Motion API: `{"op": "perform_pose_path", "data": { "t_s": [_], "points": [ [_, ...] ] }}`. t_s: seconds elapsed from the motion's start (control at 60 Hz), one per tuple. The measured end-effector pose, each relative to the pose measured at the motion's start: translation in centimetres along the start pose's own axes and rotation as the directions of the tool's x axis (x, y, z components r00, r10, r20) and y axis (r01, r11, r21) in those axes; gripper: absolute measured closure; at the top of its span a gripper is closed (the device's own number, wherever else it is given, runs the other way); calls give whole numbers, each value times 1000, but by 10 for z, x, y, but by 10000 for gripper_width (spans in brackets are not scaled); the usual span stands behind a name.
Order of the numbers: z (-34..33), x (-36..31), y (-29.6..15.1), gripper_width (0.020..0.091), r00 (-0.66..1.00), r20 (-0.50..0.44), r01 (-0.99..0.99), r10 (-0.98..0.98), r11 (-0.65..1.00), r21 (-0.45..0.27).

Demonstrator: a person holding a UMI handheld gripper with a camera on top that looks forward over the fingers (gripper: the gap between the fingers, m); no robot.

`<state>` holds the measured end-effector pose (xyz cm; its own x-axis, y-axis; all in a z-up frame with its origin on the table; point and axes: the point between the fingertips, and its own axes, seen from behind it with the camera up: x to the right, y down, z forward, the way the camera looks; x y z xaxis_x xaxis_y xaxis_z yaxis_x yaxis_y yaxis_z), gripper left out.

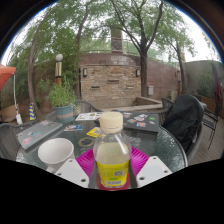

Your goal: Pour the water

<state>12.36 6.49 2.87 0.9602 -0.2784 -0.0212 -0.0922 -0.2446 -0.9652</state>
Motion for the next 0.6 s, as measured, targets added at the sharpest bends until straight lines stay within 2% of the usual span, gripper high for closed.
{"op": "perform_pose_path", "data": {
  "t_s": [0.05,0.1,0.133,0.15,0.383,0.517,0.6],
  "points": [
    [-4,-1,6,558,1000,6,-4,4,999,-45],
    [-10,1,21,399,1000,-1,-28,28,991,-128],
    [-18,1,29,286,999,-3,-40,40,986,-164],
    [-21,2,30,252,999,-6,-44,43,985,-170],
    [-108,-12,32,262,998,-45,-59,50,974,-217],
    [-177,-45,8,261,996,-54,-85,75,972,-217],
    [-221,-78,-14,260,994,-42,-107,100,975,-193]
  ]
}}
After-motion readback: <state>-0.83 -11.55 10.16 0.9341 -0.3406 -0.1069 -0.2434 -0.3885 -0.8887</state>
